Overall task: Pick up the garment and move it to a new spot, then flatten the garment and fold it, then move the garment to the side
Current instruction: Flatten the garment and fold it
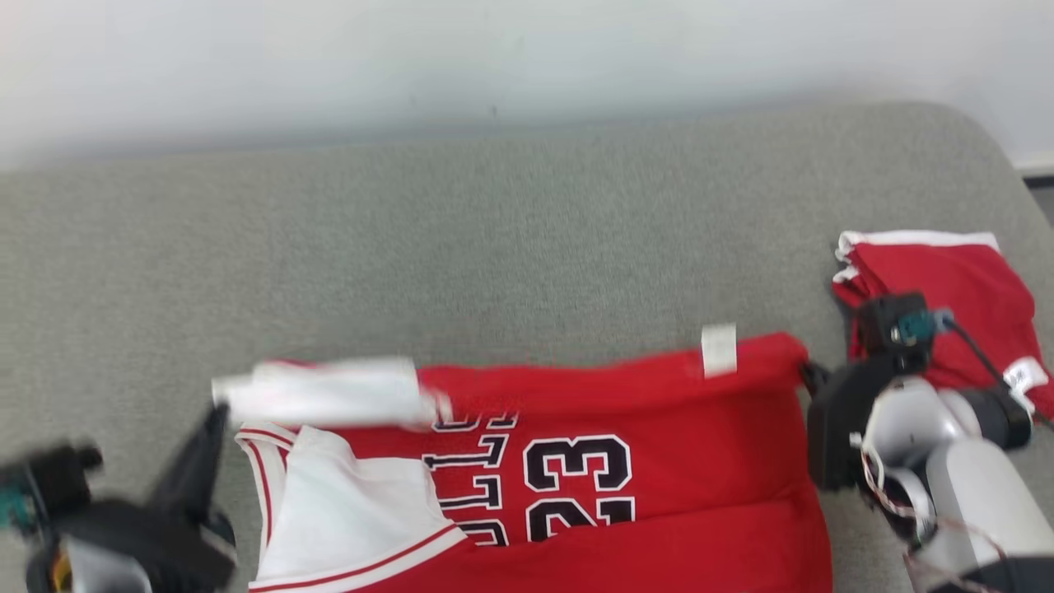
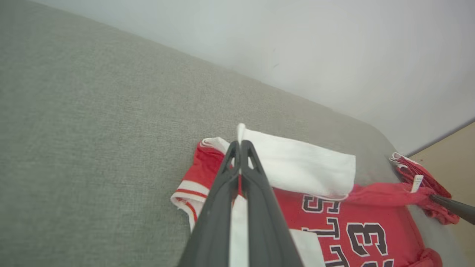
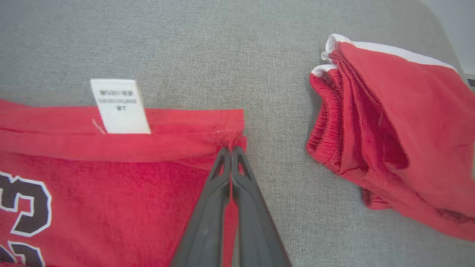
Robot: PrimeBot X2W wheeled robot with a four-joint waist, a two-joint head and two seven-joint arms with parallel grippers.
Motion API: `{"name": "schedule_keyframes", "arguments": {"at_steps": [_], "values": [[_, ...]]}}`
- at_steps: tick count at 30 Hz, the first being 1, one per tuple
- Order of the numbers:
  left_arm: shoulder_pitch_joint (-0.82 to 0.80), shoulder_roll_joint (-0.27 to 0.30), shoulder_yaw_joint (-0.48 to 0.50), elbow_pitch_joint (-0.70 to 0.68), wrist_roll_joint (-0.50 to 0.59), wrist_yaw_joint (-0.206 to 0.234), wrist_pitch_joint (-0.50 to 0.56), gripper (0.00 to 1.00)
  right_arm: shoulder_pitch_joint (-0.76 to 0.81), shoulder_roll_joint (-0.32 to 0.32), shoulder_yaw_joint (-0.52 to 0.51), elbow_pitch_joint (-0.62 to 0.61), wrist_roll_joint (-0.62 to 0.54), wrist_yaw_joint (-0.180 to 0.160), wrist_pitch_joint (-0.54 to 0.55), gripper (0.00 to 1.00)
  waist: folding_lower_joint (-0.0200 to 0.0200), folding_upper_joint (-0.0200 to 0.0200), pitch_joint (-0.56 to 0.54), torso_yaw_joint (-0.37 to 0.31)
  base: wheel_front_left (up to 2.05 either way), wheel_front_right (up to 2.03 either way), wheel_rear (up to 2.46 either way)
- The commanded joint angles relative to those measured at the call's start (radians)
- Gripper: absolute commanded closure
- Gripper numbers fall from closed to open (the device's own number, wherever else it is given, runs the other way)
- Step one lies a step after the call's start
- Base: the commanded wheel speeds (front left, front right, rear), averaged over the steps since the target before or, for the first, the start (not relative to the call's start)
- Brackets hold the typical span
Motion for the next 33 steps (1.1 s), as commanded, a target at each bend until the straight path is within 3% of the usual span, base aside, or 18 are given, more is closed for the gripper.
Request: {"name": "schedule_keyframes", "arguments": {"at_steps": [1, 5, 12, 21, 30, 31, 32, 33], "values": [[0.061, -0.007, 0.004, -0.032, -0.009, 0.015, -0.014, 1.00, 0.041, -0.011, -0.003, -0.023, 0.011, -0.003, 0.008, 1.00, 0.0002, 0.0001, -0.046, 0.016, 0.00, 0.00, 0.00], [0.191, -0.025, 0.019, -0.104, -0.026, 0.056, -0.055, 1.00, 0.131, -0.011, -0.018, -0.085, 0.016, -0.003, 0.041, 1.00, 0.0002, 0.0001, -0.066, 0.031, 0.00, 0.00, 0.00], [0.287, -0.062, -0.006, -0.136, -0.042, 0.078, -0.066, 1.00, 0.241, -0.014, -0.051, -0.154, 0.004, -0.003, 0.093, 1.00, 0.0002, 0.0001, -0.084, 0.059, 0.00, 0.00, 0.00], [0.347, -0.135, -0.015, -0.059, -0.082, 0.064, -0.115, 1.00, 0.313, -0.001, -0.075, -0.208, -0.012, -0.003, 0.135, 1.00, 0.0002, 0.0001, -0.102, 0.073, 0.00, 0.00, 0.00], [0.362, -0.145, -0.022, -0.012, -0.093, 0.048, -0.116, 1.00, 0.363, 0.022, -0.119, -0.219, -0.021, -0.003, 0.147, 1.00, 0.0002, 0.0001, -0.112, 0.081, 0.00, 0.00, 0.00], [0.360, -0.148, -0.027, -0.004, -0.091, 0.047, -0.115, 0.80, 0.368, 0.025, -0.118, -0.218, -0.017, -0.003, 0.150, 1.00, 0.0002, 0.0001, -0.112, 0.082, 0.00, 0.00, 0.00], [0.358, -0.148, -0.028, 0.006, -0.086, 0.054, -0.118, 0.00, 0.370, 0.027, -0.118, -0.221, -0.014, -0.003, 0.148, 0.51, 0.0002, 0.0001, -0.112, 0.082, 0.00, 0.00, 0.00], [0.354, -0.144, -0.026, 0.017, -0.074, 0.061, -0.128, 0.00, 0.375, 0.036, -0.128, -0.218, -0.009, -0.003, 0.151, 0.00, 0.0002, 0.0001, -0.112, 0.083, 0.00, 0.00, 0.00]]}}
